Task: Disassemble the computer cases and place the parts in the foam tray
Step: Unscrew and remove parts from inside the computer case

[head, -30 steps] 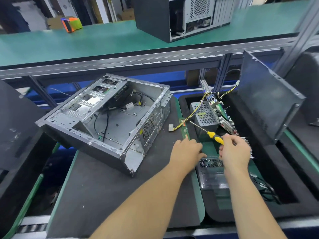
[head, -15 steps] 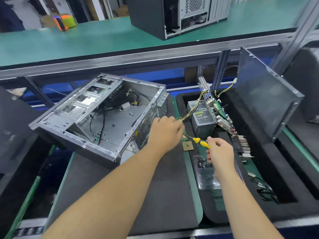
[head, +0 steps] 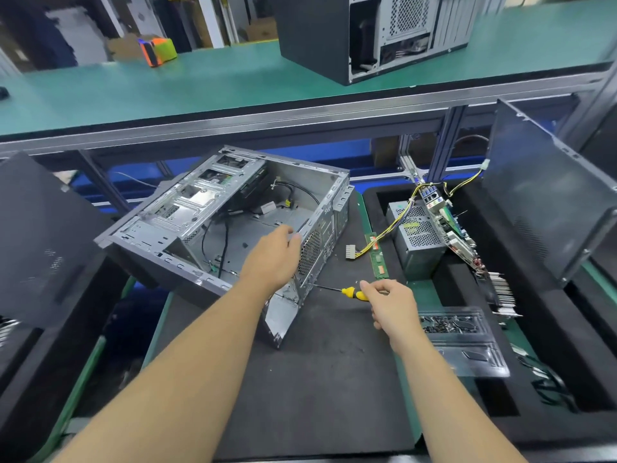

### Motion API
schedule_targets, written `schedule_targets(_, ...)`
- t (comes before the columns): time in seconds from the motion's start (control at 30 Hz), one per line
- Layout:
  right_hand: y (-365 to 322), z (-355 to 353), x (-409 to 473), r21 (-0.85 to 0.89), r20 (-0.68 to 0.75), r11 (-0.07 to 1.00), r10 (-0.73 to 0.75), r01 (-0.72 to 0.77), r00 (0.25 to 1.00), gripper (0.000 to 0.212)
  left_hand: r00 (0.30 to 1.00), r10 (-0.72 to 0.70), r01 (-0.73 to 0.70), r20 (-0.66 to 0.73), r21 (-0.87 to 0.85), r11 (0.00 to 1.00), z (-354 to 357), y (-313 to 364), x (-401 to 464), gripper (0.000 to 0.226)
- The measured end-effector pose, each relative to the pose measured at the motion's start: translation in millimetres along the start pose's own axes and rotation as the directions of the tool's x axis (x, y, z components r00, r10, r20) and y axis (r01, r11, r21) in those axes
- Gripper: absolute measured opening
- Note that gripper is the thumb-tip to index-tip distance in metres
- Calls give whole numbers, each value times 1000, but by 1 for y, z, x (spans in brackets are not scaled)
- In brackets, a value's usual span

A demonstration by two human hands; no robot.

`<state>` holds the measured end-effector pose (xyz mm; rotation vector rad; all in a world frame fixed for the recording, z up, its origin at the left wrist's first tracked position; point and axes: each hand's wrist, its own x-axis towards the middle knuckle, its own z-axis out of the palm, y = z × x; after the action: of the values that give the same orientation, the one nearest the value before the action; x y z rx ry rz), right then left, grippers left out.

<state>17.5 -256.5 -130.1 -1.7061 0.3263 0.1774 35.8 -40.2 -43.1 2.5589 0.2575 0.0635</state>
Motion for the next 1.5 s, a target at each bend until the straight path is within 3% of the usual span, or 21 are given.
schedule_targets(0.17, 6, 3, 0, 33, 2, 999, 10, -10, 1000, 26, 999, -40, 40, 0, 19, 999, 3, 2, 0, 47)
schedule_targets(0.4, 7, 5, 0, 33, 10, 999, 11, -12, 1000, 28, 998, -27, 28, 62, -24, 999, -1, 6, -1, 20)
schedule_targets(0.6, 6, 3, -1, 37, 20, 999, 16, -17, 1000, 28, 992, -29, 13, 125, 126, 992, 1, 6, 1, 27)
schedule_targets(1.07, 11, 4, -4, 105, 43, 992, 60, -64, 997, 28, 993, -25, 20, 115, 46, 999, 3, 5, 3, 25)
schedule_targets(1.37, 19, 2, -7, 161, 120, 984, 60, -79, 991, 23, 977, -68, 63, 200, 28, 998, 3, 7, 6, 37)
schedule_targets(1.5, 20, -3, -6, 321, 242, 919, 155, -230, 958, 13, 968, -83, 78, 238, 30, 996, 3, 6, 8, 39)
